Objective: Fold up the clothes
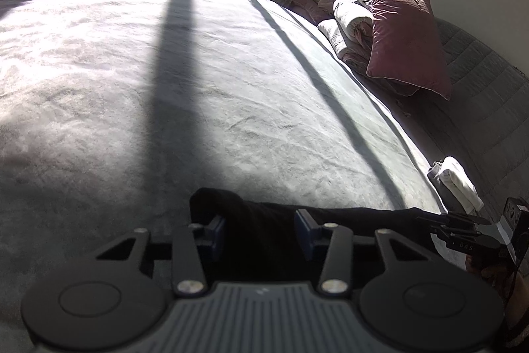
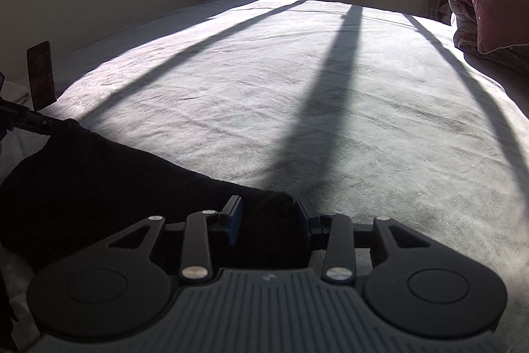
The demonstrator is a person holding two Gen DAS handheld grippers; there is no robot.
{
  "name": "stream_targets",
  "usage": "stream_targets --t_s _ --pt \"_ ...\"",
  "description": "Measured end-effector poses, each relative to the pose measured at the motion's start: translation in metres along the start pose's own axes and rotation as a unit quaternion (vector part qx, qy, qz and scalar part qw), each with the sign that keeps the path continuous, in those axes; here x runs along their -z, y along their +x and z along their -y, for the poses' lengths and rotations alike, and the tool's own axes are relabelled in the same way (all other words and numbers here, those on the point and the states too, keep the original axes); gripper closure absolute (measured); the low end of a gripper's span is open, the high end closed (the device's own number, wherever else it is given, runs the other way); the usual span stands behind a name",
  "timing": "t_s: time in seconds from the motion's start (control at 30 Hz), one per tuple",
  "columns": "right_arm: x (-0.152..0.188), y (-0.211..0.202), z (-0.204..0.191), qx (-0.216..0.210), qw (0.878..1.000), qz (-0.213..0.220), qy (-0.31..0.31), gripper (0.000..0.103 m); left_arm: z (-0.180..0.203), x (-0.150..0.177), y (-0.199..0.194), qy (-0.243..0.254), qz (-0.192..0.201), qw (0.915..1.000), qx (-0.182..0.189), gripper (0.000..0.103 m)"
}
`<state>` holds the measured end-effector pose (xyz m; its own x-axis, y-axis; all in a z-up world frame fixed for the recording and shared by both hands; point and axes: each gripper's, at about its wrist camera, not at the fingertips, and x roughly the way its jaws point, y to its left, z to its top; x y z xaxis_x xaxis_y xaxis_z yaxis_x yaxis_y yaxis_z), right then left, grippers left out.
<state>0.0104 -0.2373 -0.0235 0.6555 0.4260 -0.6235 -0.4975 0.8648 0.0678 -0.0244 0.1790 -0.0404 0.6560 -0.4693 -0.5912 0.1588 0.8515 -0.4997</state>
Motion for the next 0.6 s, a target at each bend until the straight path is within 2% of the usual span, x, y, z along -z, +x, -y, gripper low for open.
stream_targets --t_s 0.03,0.13,0.17,0.2,0.3,0.37,0.47,0.6 --pt "0.000 0.001 0.000 -0.005 1.000 -0.008 0.003 0.076 -0.001 0.000 0.001 -0.002 0.000 1.0000 -0.001 0.066" --pt "0.001 0.006 0.003 -0.018 0.999 -0.018 0.035 0.079 -0.006 -0.001 0.004 -0.015 -0.001 0.9999 0.000 0.079" --pt "0.001 0.007 0.005 -0.023 0.998 -0.020 0.048 0.081 -0.007 -0.002 0.004 -0.021 0.000 0.9998 0.003 0.092" --pt "0.000 0.009 0.010 -0.031 0.996 -0.018 0.076 0.085 -0.009 -0.002 0.004 -0.028 0.003 0.9996 0.007 0.099" --pt "-0.001 0.009 0.029 -0.059 0.983 0.001 0.172 0.089 -0.011 -0.005 -0.003 -0.047 0.031 0.9983 0.015 0.100" --pt "-0.001 0.004 0.047 -0.089 0.961 0.031 0.259 0.091 -0.012 -0.007 -0.009 -0.053 0.055 0.9969 0.018 0.100" --pt "0.001 0.001 0.064 -0.095 0.938 0.051 0.328 0.091 -0.016 -0.010 -0.005 -0.065 0.058 0.9962 0.007 0.100" --pt "0.008 0.012 0.069 -0.068 0.931 0.035 0.357 0.091 -0.019 -0.008 0.015 -0.060 0.035 0.9971 -0.032 0.100"
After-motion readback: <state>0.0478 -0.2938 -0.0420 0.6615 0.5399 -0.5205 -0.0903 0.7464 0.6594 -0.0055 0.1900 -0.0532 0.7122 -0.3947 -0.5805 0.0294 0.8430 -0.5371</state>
